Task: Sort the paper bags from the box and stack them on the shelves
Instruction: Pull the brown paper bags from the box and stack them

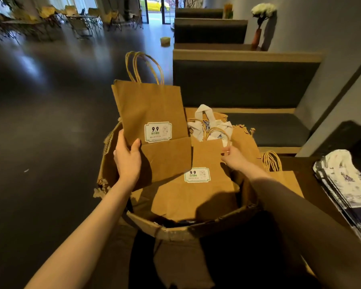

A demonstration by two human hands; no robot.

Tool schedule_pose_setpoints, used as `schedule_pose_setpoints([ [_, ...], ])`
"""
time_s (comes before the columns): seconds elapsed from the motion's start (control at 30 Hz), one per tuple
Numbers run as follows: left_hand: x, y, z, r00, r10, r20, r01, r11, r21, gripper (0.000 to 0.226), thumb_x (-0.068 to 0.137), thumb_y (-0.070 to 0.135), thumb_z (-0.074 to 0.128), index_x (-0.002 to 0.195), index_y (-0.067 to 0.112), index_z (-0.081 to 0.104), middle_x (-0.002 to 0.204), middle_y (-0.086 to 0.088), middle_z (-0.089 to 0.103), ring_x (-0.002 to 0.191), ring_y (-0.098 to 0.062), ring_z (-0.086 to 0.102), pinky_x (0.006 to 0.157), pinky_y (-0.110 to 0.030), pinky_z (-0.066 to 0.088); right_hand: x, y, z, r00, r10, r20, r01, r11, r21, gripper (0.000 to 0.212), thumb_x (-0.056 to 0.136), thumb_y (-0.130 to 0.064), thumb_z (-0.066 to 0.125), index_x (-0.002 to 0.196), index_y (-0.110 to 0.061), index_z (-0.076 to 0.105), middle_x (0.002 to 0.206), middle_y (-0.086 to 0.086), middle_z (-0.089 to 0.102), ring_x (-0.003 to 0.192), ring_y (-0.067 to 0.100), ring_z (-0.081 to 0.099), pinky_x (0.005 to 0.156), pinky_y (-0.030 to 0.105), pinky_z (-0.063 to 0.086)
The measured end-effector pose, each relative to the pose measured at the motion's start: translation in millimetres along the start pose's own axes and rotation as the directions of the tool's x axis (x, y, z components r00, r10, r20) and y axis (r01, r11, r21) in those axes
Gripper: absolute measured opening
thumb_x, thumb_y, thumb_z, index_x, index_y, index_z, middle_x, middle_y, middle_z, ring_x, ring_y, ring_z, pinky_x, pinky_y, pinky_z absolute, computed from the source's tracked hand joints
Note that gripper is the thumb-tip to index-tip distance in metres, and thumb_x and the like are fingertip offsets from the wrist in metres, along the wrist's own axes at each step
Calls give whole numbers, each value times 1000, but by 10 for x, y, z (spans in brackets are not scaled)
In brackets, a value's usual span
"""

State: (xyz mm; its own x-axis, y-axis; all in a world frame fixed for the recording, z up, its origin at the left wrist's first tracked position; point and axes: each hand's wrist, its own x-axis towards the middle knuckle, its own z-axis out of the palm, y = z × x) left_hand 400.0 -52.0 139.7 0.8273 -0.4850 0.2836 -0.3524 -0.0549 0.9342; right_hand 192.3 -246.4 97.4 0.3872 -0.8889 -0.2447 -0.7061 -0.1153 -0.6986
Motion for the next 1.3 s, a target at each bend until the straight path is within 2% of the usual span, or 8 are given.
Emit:
schedule_pose_setpoints([
  [0.2,84,-106,2,998,-56,-22,56,998,8,46,95,16,49,140,15,39,137,-2,49,128,-18,44,110,-43,35,339,336,196,992,105,71,-98,990,-98,60,83,-26,59,132,5,41,125,19,56,114,35,55,98,42,46],
  [0.5,23,-39,12,1000,-4,1,4,1000,-26,43,96,10,48,138,15,41,132,5,50,125,-11,45,106,-28,35,-74,-36,163,968,251,10,-250,967,-54,76,91,-19,59,141,9,10,137,20,39,125,31,44,92,36,42],
  [0.57,18,-36,2,1000,-5,-4,4,1000,-28,42,96,10,48,137,14,41,131,5,51,124,-10,46,105,-26,36,-100,-54,155,964,264,24,-264,964,4,71,89,-14,60,138,8,14,114,19,50,101,27,55,78,32,48],
  [0.63,27,-58,-1,1000,-24,-13,23,999,-32,42,96,11,48,137,13,41,134,1,51,125,-12,46,108,-31,37,-102,-53,140,958,279,59,-283,957,70,56,90,-5,57,131,7,22,79,9,42,68,16,47,58,24,42],
  [0.73,35,-55,5,999,-47,-22,46,998,-38,42,96,13,48,138,14,40,137,0,49,127,-14,45,109,-35,36,-139,-65,118,966,236,103,-240,970,33,9,87,1,56,91,-3,49,69,8,42,63,16,46,59,29,42],
  [0.83,26,-23,9,998,-55,-44,52,997,-61,42,96,13,47,137,13,40,135,1,49,122,-7,45,106,-28,36,-127,-58,63,987,146,64,-144,989,-30,20,85,-2,60,69,-10,50,72,9,54,71,23,54,64,30,42],
  [1.03,69,100,-22,993,-71,-90,58,988,-143,43,96,14,47,138,15,39,136,1,48,126,-13,44,109,-34,35,-292,-257,-181,979,-87,-183,74,994,-75,23,98,-18,43,118,-12,53,103,7,61,91,22,59,79,36,49],
  [1.3,100,272,0,997,-46,-66,50,997,59,40,98,27,45,137,21,39,136,0,50,125,-22,46,106,-48,36,-866,-669,-623,772,-325,-546,257,946,-199,34,102,-26,36,133,-14,39,111,9,62,98,27,61,84,43,48],
])
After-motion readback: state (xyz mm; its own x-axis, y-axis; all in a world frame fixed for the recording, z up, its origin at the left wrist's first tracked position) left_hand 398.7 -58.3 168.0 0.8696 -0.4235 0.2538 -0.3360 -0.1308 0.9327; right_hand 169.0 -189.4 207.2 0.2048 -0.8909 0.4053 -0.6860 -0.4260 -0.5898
